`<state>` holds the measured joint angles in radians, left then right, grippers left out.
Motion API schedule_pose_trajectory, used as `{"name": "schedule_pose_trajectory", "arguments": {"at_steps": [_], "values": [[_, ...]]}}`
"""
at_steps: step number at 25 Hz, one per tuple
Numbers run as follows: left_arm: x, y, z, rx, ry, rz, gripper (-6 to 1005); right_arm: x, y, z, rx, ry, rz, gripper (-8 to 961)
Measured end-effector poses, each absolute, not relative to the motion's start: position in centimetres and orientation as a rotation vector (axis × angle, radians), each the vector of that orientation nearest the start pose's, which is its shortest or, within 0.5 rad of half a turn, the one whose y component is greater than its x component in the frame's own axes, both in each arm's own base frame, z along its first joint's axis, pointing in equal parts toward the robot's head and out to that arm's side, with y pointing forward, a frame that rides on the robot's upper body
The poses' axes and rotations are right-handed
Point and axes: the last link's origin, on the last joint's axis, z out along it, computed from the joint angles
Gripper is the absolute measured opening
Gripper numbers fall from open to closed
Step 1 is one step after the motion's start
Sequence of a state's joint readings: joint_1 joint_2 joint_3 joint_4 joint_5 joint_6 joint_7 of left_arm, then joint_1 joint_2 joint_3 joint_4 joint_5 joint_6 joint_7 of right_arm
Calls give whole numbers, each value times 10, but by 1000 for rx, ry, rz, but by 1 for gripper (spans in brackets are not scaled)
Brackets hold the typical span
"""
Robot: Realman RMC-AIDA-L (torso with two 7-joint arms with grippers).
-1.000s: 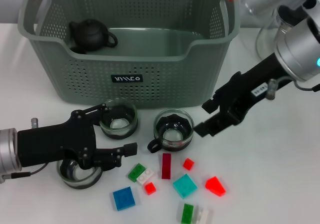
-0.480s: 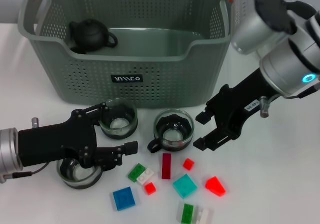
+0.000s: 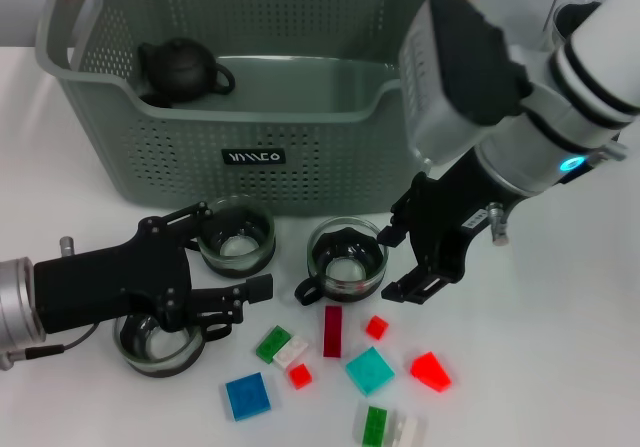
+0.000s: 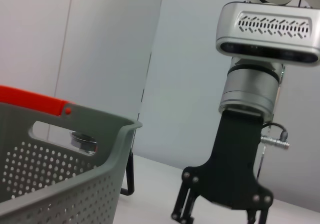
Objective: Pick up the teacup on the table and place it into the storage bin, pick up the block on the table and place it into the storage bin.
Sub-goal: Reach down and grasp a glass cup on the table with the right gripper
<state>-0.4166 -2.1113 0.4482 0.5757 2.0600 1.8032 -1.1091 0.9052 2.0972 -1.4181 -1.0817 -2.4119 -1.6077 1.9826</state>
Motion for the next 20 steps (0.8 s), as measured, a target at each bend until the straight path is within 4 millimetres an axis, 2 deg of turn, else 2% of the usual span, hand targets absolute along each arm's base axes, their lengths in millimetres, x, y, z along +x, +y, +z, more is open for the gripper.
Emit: {"name": "schedule_pose_trajectory", "arguments": {"at_steps": [9,20], "values": [[-288,264,-1,-2647,-531,-990,896,106,368,-81,-3049,-181,-701,671],[-290,261,-2,-2643,-538,-988,895,103,369,-97,-3009,-259,-703,670]]}}
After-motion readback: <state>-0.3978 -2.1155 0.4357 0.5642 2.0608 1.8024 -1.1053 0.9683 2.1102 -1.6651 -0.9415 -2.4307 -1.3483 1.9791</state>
